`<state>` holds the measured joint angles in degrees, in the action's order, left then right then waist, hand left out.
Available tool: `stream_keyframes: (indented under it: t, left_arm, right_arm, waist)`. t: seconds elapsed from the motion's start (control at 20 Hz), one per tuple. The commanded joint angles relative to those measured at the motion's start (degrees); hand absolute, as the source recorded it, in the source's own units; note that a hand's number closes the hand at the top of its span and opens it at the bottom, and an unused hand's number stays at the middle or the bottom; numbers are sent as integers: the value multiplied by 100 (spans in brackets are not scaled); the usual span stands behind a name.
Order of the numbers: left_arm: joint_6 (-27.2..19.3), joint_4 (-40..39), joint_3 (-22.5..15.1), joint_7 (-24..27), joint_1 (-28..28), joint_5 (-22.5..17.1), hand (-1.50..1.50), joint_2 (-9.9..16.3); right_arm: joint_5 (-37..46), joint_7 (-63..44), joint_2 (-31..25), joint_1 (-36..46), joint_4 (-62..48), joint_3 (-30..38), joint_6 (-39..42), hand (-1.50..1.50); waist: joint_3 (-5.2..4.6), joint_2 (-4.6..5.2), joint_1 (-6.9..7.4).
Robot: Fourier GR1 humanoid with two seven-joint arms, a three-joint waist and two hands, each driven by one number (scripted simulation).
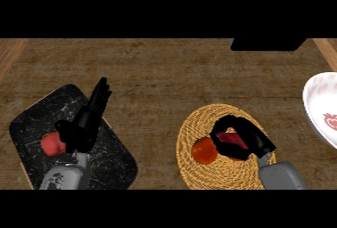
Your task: Pick the pear from the placemat and place it in the bowl
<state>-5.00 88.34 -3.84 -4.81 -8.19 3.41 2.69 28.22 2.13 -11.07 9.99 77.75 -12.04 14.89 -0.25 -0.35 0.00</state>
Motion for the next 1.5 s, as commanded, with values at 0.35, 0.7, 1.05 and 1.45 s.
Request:
stream_keyframes:
  t: [0.35,0.7,1.05,1.45]
  left_arm:
    - [72,205,233,-231,166,-86,0,176]
    - [57,160,88,-96,60,12,0,51]
    - [112,251,161,-378,-35,-101,0,81]
    - [-176,64,-140,-15,60,267,0,-238]
  right_arm:
    - [-421,-748,235,-1524,1779,799,-709,150]
    - [-678,-784,629,-2107,3980,676,-1028,150]
    - [221,-1319,429,-2390,5994,649,-1328,150]
    - [702,-3734,-81,-1204,6777,904,-713,150]
  waist:
    - [19,-18,-208]
    - [20,4,-110]
    - [18,4,-88]
    - [11,20,-37]
